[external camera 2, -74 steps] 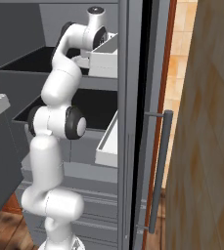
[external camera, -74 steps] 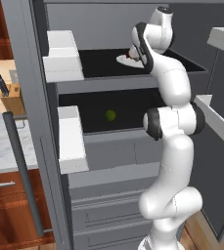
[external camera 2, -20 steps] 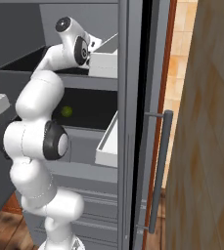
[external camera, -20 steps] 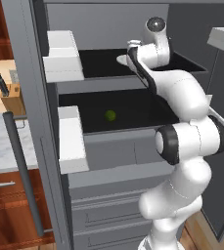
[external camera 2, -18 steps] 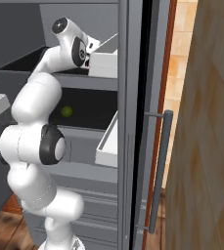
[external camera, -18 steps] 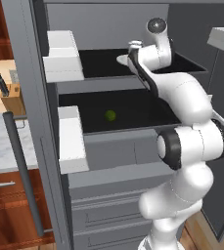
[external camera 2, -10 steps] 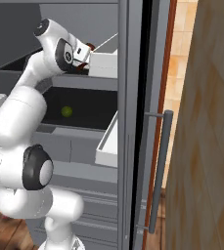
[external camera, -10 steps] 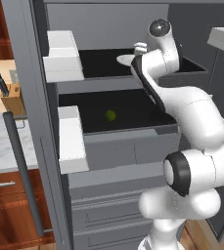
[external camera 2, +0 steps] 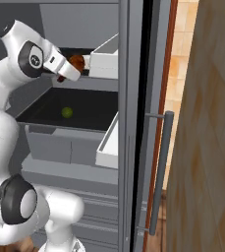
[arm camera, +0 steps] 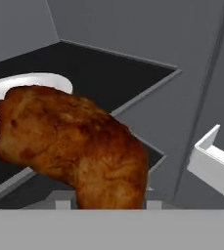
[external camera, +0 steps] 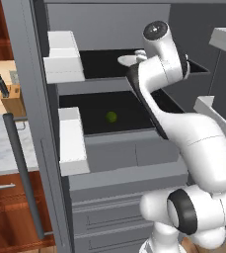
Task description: Retrieve the chicken drumstick from the fridge and place it on the cutting board.
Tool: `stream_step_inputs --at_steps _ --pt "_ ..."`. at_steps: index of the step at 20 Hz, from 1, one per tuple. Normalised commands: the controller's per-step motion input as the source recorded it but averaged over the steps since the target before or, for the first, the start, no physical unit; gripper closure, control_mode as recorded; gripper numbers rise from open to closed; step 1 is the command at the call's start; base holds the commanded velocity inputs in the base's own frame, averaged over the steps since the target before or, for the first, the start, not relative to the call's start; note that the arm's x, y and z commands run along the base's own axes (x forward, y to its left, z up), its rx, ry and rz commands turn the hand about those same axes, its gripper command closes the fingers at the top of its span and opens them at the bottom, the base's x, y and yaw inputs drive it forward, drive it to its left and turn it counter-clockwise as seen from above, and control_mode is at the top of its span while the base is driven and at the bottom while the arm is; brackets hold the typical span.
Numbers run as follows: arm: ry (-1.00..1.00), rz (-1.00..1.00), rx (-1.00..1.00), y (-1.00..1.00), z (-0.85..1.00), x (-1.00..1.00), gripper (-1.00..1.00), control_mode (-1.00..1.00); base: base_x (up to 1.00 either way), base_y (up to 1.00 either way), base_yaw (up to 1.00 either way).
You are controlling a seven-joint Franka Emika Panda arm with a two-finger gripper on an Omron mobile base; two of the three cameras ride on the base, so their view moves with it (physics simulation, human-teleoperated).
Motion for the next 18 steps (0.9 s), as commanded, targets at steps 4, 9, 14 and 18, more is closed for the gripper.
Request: stream_step_inputs --at_steps 4,9,14,18 --pt "0.12 -0.03 0.06 0.14 -0.05 -1.00 1.00 -1.00 0.00 0.00 0.00" --pt "0.18 0.00 0.00 0.02 -0.07 -0.78 1.00 -1.00 0.00 0.00 0.00" --pt "0.14 0.01 0.01 -0.14 -0.01 -0.01 1.00 -1.00 0.00 0.00 0.00" --pt "0.26 0.05 0.09 0.00 -0.29 0.00 1.00 -1.00 0.00 0.00 0.00"
